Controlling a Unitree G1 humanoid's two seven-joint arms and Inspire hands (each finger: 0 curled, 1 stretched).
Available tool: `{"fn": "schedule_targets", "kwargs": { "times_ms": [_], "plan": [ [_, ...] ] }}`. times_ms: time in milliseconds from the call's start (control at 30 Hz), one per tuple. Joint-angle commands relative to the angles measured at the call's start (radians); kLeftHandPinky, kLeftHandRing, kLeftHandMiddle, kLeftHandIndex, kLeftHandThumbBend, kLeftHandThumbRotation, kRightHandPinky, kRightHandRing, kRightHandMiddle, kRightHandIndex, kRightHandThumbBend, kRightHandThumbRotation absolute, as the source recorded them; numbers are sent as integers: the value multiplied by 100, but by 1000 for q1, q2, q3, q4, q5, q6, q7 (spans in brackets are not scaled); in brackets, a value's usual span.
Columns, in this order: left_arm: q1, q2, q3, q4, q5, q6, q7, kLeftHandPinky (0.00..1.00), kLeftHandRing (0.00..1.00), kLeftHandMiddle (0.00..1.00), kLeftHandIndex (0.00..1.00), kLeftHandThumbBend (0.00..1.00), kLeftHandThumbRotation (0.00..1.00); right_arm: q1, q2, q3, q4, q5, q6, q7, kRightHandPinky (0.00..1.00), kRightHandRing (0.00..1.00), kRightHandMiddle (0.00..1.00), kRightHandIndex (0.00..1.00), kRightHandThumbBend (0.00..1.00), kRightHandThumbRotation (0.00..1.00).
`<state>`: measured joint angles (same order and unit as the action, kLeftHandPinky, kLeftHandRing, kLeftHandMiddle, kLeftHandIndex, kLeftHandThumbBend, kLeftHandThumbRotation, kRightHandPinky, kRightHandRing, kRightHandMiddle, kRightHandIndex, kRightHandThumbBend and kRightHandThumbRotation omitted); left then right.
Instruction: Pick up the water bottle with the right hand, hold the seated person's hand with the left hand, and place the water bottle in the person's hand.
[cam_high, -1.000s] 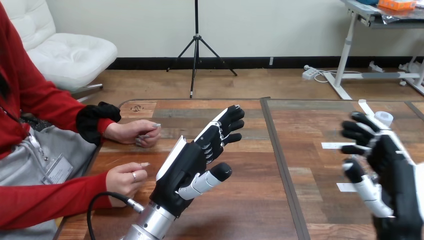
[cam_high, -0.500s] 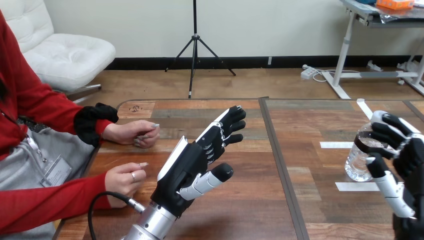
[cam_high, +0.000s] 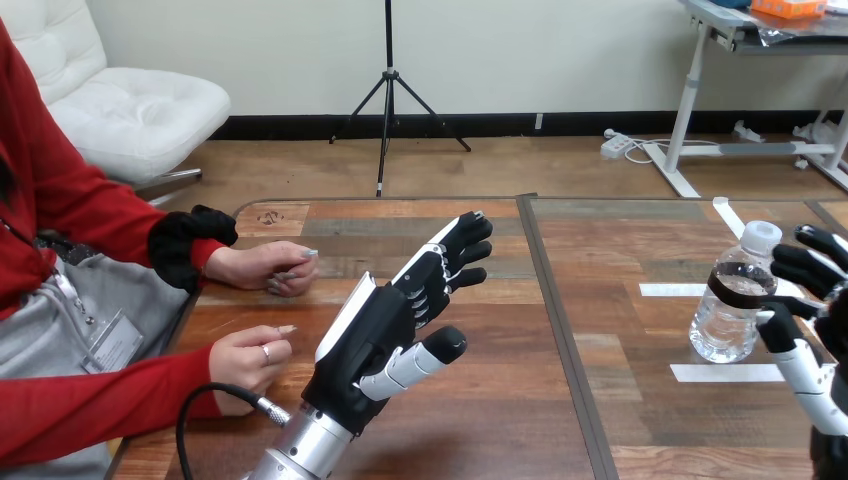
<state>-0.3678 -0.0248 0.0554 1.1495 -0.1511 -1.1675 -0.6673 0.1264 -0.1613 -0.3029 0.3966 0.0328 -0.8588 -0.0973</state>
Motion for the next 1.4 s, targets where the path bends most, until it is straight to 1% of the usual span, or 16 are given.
{"fn": "schedule_targets", "kwargs": {
  "times_ms": [0, 267, 500, 800, 1033, 1233, 1367],
  "plan": [
    [-36, -4, 9, -7, -10, -5, 2, 87, 93, 94, 94, 100, 79, -63, -23, -14, -35, 4, -24, 0, 58, 72, 72, 76, 100, 65],
    [-37, -5, 11, -6, -10, -4, 4, 88, 93, 94, 94, 100, 78, -73, -31, -31, -20, 22, -21, 2, 58, 73, 73, 76, 100, 64],
    [-38, -4, 11, -7, -12, -5, 1, 88, 93, 94, 94, 100, 78, -84, -43, -49, -6, 24, -10, -1, 59, 73, 73, 77, 100, 64],
    [-41, -2, 12, -6, -11, -7, 4, 88, 93, 94, 94, 100, 79, -101, -68, -70, 20, -4, 1, -15, 61, 75, 74, 78, 100, 64],
    [-42, 0, 14, -7, -14, -7, 1, 87, 93, 94, 94, 100, 79, -116, -97, -76, 38, -38, 38, -31, 63, 77, 77, 82, 100, 67],
    [-43, 2, 16, -8, -18, -5, -3, 87, 93, 94, 94, 100, 79, -130, -115, -73, 53, -43, 79, -36, 66, 79, 79, 84, 100, 69],
    [-43, 4, 17, -8, -20, -4, -5, 87, 93, 94, 94, 100, 79, -146, -127, -70, 74, -39, 94, -34, 67, 81, 81, 87, 100, 68]
  ]
}}
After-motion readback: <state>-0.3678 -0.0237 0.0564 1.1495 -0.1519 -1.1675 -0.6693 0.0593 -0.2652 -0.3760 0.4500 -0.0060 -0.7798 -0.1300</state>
